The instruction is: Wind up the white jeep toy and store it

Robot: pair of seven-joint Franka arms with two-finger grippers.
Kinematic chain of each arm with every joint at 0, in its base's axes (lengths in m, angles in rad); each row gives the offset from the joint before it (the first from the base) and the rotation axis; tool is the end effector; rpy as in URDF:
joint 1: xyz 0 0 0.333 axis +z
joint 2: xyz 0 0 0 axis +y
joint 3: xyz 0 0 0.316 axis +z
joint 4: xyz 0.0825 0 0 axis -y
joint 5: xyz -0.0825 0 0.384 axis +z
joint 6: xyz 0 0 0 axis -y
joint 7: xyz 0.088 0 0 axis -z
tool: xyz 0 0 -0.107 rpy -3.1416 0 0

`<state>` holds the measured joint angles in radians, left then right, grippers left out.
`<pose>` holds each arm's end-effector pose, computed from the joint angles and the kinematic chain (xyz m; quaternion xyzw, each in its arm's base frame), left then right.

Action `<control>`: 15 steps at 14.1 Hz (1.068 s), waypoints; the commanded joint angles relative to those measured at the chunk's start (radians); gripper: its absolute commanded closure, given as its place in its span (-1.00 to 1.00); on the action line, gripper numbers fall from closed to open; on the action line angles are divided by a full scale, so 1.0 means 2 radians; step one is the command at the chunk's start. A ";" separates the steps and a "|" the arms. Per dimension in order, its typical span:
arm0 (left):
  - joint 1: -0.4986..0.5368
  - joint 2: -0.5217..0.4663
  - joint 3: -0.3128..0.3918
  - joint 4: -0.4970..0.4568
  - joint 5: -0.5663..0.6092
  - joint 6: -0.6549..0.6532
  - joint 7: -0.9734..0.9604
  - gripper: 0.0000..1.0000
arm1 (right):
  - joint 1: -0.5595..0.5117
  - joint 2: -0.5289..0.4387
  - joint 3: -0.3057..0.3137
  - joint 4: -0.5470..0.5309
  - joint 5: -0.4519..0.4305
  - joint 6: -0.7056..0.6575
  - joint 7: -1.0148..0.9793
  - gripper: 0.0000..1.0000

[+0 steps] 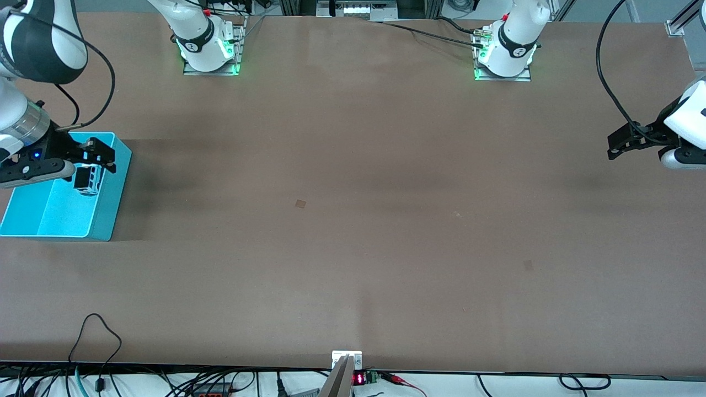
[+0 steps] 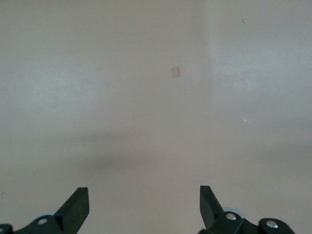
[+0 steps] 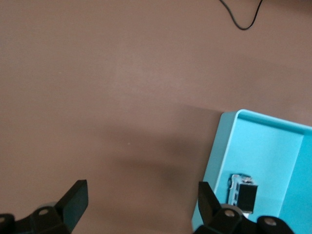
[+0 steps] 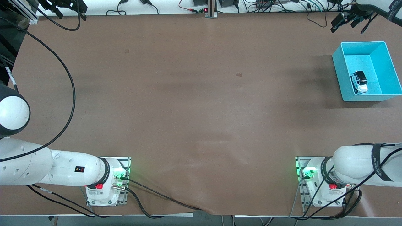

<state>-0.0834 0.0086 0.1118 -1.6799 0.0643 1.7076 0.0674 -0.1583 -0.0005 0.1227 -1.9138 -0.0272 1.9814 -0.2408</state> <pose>0.5659 0.0219 0.5800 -0.9992 0.0236 -0.0080 0.0328 0.5664 -0.0219 0.4970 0.9936 0.1073 0.0320 0.0172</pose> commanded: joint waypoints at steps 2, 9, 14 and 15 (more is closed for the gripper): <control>-0.001 0.003 -0.001 0.012 0.009 -0.012 0.010 -1.00 | 0.066 -0.008 -0.041 0.050 0.008 -0.063 0.057 -1.00; -0.001 0.003 -0.001 0.012 0.009 -0.018 0.012 -1.00 | 0.124 -0.004 -0.083 0.138 0.030 -0.135 0.095 -1.00; 0.000 0.003 0.000 0.012 0.009 -0.019 0.012 -1.00 | 0.126 -0.007 -0.077 0.163 0.031 -0.151 0.095 -1.00; 0.000 0.003 0.000 0.012 0.009 -0.019 0.012 -1.00 | 0.126 -0.007 -0.077 0.172 0.034 -0.164 0.099 -1.00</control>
<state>-0.0831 0.0086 0.1118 -1.6796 0.0643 1.6908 0.0674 0.0836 -0.0207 -0.0269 -1.6260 0.0185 1.7116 -0.0607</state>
